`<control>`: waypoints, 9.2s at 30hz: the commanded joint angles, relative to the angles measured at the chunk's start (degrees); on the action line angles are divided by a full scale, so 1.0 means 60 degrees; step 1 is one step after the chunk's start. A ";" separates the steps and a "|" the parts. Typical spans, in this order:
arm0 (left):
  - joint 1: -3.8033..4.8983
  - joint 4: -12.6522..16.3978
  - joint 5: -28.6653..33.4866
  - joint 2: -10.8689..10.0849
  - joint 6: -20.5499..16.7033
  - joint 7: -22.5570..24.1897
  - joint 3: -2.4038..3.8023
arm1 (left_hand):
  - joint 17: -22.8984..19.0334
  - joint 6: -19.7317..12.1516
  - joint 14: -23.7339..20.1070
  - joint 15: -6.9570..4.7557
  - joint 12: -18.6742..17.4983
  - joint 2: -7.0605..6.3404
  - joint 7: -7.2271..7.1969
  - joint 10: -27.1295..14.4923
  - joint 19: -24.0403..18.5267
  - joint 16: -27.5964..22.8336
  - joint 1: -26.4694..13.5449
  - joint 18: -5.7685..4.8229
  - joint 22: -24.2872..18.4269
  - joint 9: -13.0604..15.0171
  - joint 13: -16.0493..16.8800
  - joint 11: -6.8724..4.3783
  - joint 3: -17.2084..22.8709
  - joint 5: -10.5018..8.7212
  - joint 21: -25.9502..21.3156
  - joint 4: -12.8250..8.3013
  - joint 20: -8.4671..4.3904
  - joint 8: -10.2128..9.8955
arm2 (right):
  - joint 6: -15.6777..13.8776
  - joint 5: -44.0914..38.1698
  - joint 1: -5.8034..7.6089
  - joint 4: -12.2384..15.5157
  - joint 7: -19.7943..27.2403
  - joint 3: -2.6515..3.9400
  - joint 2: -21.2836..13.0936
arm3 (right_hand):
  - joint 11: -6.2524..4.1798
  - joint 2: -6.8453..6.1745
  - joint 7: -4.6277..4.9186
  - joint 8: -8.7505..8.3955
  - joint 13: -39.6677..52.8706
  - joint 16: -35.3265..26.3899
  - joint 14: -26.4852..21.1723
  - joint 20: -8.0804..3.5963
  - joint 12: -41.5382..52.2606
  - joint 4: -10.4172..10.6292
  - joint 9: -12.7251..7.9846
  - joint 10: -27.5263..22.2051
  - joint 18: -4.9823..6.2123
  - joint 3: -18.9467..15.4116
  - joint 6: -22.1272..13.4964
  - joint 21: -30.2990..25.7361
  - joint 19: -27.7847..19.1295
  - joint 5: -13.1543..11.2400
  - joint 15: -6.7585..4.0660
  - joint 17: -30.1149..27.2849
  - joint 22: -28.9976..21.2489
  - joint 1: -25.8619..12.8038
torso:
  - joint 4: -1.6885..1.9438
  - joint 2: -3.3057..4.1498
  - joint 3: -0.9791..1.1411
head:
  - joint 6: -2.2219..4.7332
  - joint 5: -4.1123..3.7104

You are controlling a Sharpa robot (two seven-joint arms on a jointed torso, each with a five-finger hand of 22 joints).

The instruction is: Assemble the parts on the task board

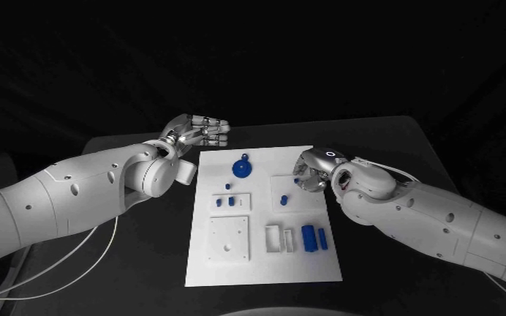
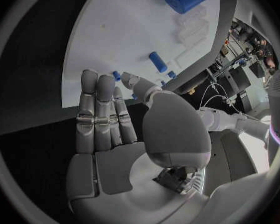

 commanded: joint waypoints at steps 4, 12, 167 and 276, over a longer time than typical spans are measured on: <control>0.0032 0.0050 0.0394 0.0086 0.0107 -0.0009 0.0010 | 0.0006 0.0039 0.0066 0.0011 0.0000 0.0026 0.0066 0.0047 0.0069 0.0005 -0.0049 -0.0134 -0.0024 0.0008 -0.0003 0.0045 -0.0009 0.0041 0.0016 -0.0017 0.0001 0.0033 | -0.0182 -0.0099 -0.0004 -0.0163 -0.0142 -0.0026 0.0193 | -0.0024 -0.0090 0.0035 -0.0031 -0.0016 0.0056 0.0052 -0.0009 -0.0046 0.0039 -0.0004 0.0076 0.0134 0.0215 -0.0005 0.0091 0.0070 -0.0138 -0.0009 -0.0021 0.0172 0.0009 | -0.0001 -0.0001 0.0004 | -0.0002 0.0000; 0.0047 0.0051 0.0406 0.0119 0.0125 -0.0065 0.0011 | 0.0008 0.0067 0.0108 0.0008 0.0002 0.0010 0.0124 0.0055 0.0088 0.0006 -0.0052 -0.0128 -0.0035 0.0009 -0.0002 0.0044 -0.0021 0.0038 0.0024 -0.0005 -0.0002 0.0035 | 0.0138 -0.0085 -0.0015 -0.0340 -0.0165 -0.0132 0.0341 | -0.0124 -0.0024 -0.0026 -0.0011 -0.0004 0.0088 0.0054 -0.0050 -0.0025 0.0015 0.0014 0.0449 0.0112 0.0392 0.0179 0.0161 0.0054 -0.0177 -0.0063 0.0003 0.0193 0.0032 | 0.0004 0.0003 0.0004 | -0.0046 0.0017; 0.0111 -0.1220 0.0088 0.0447 0.0716 -0.0016 0.0017 | 0.0006 -0.0435 -0.0398 0.0180 0.0005 0.0159 0.0281 -0.0352 -0.0336 0.0002 -0.0139 -0.0112 -0.0074 0.0015 0.0000 0.0191 0.0043 0.0140 -0.0027 0.0310 0.0179 0.0038 | -0.2447 -0.1627 -0.2306 0.2023 -0.0342 0.0323 0.1044 | -0.0728 0.0321 -0.0472 -0.0018 0.0084 -0.0386 0.0444 -0.0522 -0.0011 -0.0380 0.0435 0.2502 -0.0253 0.1532 0.1779 0.1861 -0.0275 -0.1805 -0.0483 0.0286 0.0280 0.0348 | -0.0006 -0.0199 -0.0153 | -0.0638 0.2138; 0.0111 -0.1023 0.0037 0.0449 0.0885 -0.0201 0.0015 | 0.0005 -0.0467 -0.0433 0.0194 0.0008 0.0145 0.0293 -0.0383 -0.0359 0.0001 -0.0158 -0.0112 -0.0075 0.0016 0.0001 0.0204 -0.0007 0.0095 -0.0027 0.0402 0.0190 0.0039 | -0.1945 -0.1836 -0.2696 0.0514 -0.1089 -0.0061 0.2205 | -0.0731 0.0340 -0.0475 -0.0015 0.0086 -0.0403 0.0465 -0.0514 -0.0011 -0.0438 0.0423 0.2510 -0.0221 0.1581 0.1794 0.1914 -0.0274 -0.1795 -0.0484 0.0327 0.0271 0.0274 | -0.0030 -0.0194 -0.0147 | -0.0951 0.2438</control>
